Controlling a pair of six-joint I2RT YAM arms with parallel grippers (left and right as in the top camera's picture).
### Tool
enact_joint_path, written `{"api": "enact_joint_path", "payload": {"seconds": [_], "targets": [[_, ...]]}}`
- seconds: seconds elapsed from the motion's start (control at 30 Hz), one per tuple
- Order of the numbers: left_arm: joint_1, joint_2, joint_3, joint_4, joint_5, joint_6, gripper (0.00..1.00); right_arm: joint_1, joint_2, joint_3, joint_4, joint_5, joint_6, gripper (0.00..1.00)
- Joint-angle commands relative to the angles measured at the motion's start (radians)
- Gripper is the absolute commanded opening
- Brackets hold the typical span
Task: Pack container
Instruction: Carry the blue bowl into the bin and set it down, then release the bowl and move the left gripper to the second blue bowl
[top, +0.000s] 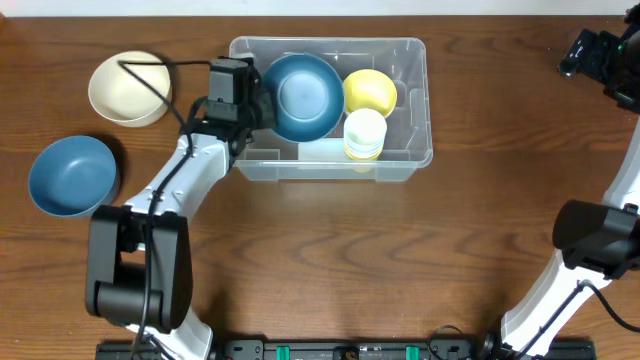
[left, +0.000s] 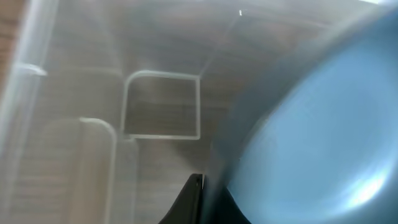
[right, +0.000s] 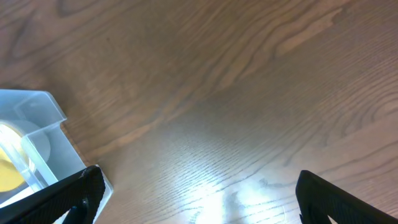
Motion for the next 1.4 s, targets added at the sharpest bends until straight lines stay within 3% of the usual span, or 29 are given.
{"api": "enact_joint_path", "payload": {"seconds": [0.0, 0.1, 0.2, 0.5, 1.07, 1.23, 1.37], "targets": [[0.003, 0.035, 0.012, 0.005, -0.005, 0.003, 0.07, -0.003, -0.016, 0.011, 0.000, 0.003, 0.006, 0.99], [0.003, 0.035, 0.012, 0.017, -0.008, 0.003, 0.17, -0.003, -0.016, 0.011, 0.000, 0.003, 0.006, 0.99], [0.003, 0.035, 0.012, 0.031, -0.008, 0.003, 0.35, -0.003, -0.016, 0.011, 0.000, 0.003, 0.006, 0.99], [0.003, 0.023, 0.015, 0.063, -0.007, -0.020, 0.52, -0.003, -0.016, 0.011, 0.000, 0.003, 0.006, 0.99], [0.021, -0.236, 0.100, -0.025, 0.075, -0.064, 0.52, -0.003, -0.016, 0.011, 0.000, 0.003, 0.006, 0.99], [0.137, -0.314, 0.100, -0.102, 0.034, -0.068, 0.56, -0.003, -0.016, 0.011, 0.000, 0.003, 0.006, 0.99], [0.269, -0.332, 0.100, -0.287, -0.107, -0.069, 0.61, -0.003, -0.016, 0.011, 0.000, 0.003, 0.006, 0.99]]}}
